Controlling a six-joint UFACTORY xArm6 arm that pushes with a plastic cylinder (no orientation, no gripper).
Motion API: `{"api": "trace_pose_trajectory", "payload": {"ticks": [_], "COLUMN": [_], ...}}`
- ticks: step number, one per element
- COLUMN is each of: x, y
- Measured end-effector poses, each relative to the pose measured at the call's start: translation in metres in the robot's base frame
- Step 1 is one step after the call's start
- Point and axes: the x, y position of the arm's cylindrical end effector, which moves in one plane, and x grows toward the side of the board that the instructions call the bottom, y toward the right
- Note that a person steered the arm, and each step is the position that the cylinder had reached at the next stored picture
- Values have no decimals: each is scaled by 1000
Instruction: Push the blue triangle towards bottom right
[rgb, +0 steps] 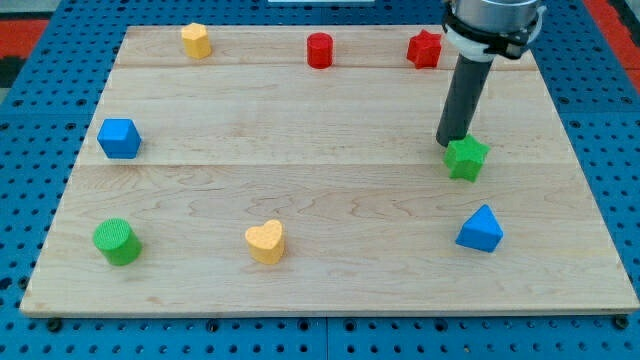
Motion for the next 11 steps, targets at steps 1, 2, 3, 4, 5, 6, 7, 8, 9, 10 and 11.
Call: {"api": "trace_pose_trajectory", "payload": {"ticks": [1, 2, 3, 4, 5, 6, 7, 8, 9, 10, 11], "x": [18, 18, -6, 23, 66, 92, 102, 113, 119, 119, 123], "y": [14, 22, 0, -44, -84, -52, -14, -26, -26, 15, 23]}}
